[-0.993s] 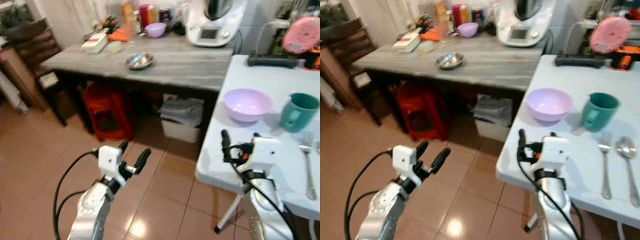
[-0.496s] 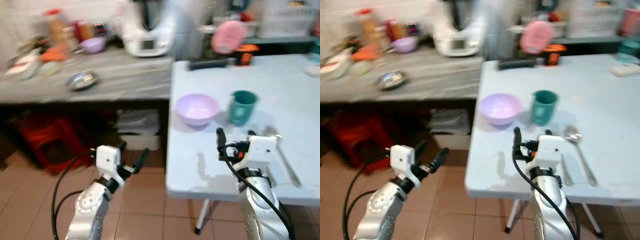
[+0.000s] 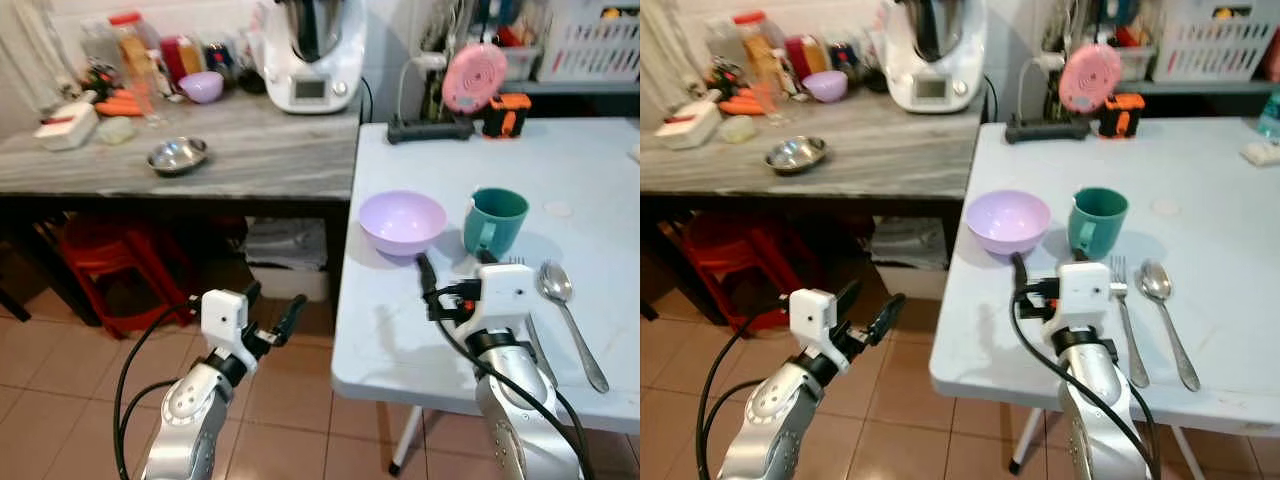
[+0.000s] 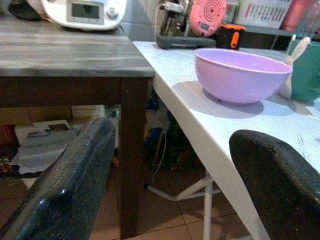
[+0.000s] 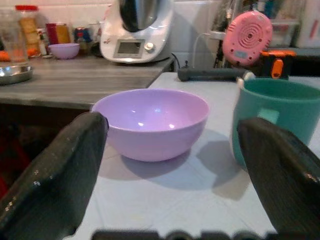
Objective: Setting the table
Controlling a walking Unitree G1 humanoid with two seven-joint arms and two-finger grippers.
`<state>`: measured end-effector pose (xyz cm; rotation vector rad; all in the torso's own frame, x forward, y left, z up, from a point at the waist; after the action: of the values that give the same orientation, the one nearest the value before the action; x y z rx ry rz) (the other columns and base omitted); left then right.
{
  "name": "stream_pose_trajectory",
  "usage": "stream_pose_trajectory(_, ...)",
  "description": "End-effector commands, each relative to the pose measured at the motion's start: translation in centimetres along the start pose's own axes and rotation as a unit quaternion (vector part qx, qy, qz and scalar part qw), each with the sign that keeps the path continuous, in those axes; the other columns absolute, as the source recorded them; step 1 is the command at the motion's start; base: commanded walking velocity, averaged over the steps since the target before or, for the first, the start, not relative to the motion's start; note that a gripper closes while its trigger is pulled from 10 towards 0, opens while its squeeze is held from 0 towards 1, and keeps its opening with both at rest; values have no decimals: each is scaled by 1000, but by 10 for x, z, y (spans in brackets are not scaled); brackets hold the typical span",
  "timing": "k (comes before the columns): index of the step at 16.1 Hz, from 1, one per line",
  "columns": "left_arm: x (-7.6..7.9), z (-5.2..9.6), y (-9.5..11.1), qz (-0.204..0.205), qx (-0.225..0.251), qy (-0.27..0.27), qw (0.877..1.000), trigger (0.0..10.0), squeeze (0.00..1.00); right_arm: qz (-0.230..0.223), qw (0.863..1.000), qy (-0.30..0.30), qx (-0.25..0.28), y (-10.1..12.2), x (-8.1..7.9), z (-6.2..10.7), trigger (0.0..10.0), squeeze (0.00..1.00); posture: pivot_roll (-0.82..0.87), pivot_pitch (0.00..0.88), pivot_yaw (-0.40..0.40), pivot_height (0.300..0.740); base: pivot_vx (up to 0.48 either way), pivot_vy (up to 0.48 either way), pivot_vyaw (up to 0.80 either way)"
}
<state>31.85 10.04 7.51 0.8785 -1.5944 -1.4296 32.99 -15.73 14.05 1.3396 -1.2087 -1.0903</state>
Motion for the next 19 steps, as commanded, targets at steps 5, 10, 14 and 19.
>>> stream_pose_trajectory(5,10,8,-3,-7,-7,-47,999,10000,0,89,992,58,-71,-11,16,-29,10000,0,-62,0,96,740,0,0,0)
stream_pose_trajectory(10,20,20,-6,-5,-16,-89,996,10000,0,157,968,154,-122,-12,14,-62,10000,0,-54,18,88,740,0,0,0)
stream_pose_trajectory(14,26,27,-10,1,-26,-98,995,10000,0,257,923,253,-138,-10,-3,-77,10000,0,-48,44,82,740,0,0,0)
stream_pose_trajectory(19,27,30,-13,3,-35,-98,995,10000,0,364,875,286,-146,-10,6,-87,10000,0,-33,52,91,740,0,0,0)
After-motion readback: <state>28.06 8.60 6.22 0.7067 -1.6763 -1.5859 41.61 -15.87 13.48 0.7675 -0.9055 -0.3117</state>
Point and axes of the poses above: a point about 5 cm out from each wrist's last joint towards the gripper, its own z axis pointing back from the gripper into the wrist, its own y axis along the axis of the wrist's last joint, x = y × z, the point moved 6 cm from there along -z, pointing out of the wrist towards the gripper, and after that the axes turned 4 degrees about -z, right-handed, at the moved point
